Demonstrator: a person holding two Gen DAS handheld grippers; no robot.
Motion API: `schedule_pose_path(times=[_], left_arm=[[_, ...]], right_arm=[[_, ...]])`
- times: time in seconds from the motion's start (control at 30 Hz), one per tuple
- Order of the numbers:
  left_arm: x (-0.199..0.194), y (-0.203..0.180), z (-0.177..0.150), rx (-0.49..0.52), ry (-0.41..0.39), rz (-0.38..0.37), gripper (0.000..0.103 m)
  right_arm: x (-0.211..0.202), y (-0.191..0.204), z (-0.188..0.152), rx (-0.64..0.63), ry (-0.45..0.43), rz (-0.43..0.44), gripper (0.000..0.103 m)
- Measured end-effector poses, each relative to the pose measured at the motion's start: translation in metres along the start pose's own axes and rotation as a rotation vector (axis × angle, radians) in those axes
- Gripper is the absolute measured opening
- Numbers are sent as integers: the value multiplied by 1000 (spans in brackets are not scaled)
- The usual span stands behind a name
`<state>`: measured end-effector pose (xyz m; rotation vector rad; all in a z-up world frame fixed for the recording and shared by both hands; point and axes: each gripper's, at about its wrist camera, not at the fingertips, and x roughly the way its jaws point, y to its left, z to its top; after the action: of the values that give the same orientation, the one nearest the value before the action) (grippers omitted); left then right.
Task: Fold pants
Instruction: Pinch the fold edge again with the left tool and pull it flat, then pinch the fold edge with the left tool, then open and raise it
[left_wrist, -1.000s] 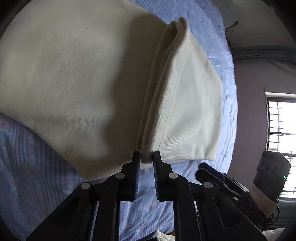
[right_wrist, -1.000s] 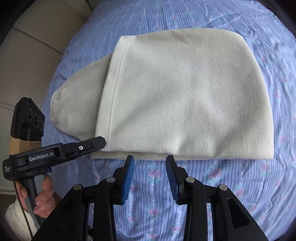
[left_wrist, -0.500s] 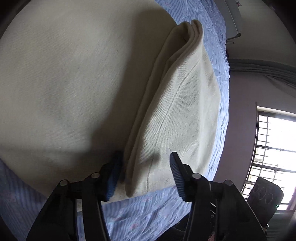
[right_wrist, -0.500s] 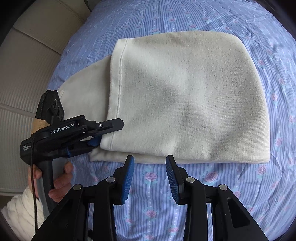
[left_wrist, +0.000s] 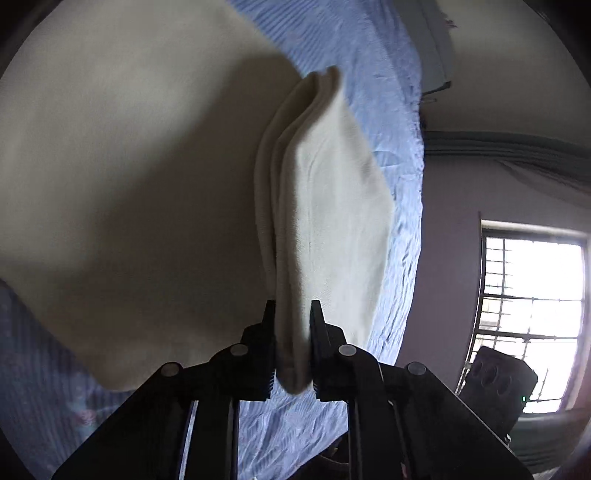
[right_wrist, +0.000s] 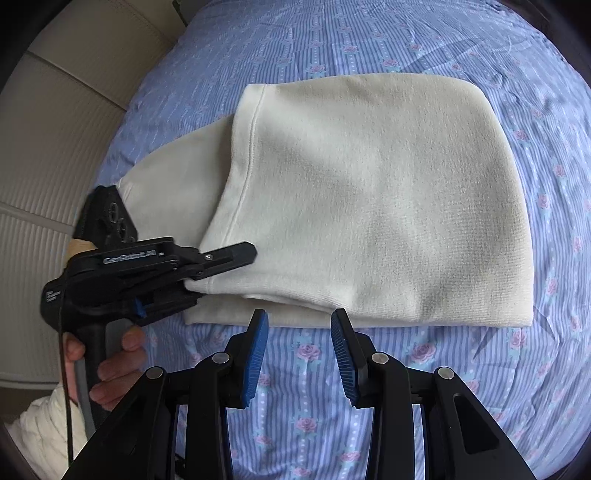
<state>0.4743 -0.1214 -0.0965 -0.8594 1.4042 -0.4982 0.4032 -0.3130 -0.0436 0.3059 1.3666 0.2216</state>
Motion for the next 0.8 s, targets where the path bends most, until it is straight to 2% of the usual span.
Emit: schedule_pose_path(times=[0.07, 0.17, 0.27, 0.33, 0.4, 0.47, 0.5, 0.53, 0.63, 0.73, 0.8], left_arm=[[-13, -1, -5, 19, -13, 18, 13], [-9, 20, -9, 4, 19, 120, 9], [-3, 43, -11, -55, 37, 135, 6], [0, 45, -11, -55, 45, 164, 6], [-12, 45, -9, -30, 43, 224, 7], [-27, 38, -2, 21, 21, 261, 19], [-37, 39, 1, 53, 3, 254, 37], [-43, 32, 10, 88, -20, 251, 49], [-54, 11, 50, 206, -75, 237, 49], [-35, -13, 95, 317, -64, 193, 53], [-18, -16, 116, 347, -42, 185, 53]], right_arm=[[-2, 5, -3, -17, -3, 6, 37], [2, 12, -6, -37, 14, 9, 37], [11, 16, -8, -44, 41, 4, 37], [14, 19, -10, -54, 51, -1, 37], [16, 21, -11, -68, 59, -4, 37], [17, 22, -13, -75, 59, -12, 37], [16, 22, -13, -77, 56, -13, 37], [17, 23, -12, -76, 52, -13, 37], [17, 29, -7, -90, 37, -7, 37], [22, 39, -3, -106, 25, -5, 37], [28, 44, 1, -91, 26, 3, 37]])
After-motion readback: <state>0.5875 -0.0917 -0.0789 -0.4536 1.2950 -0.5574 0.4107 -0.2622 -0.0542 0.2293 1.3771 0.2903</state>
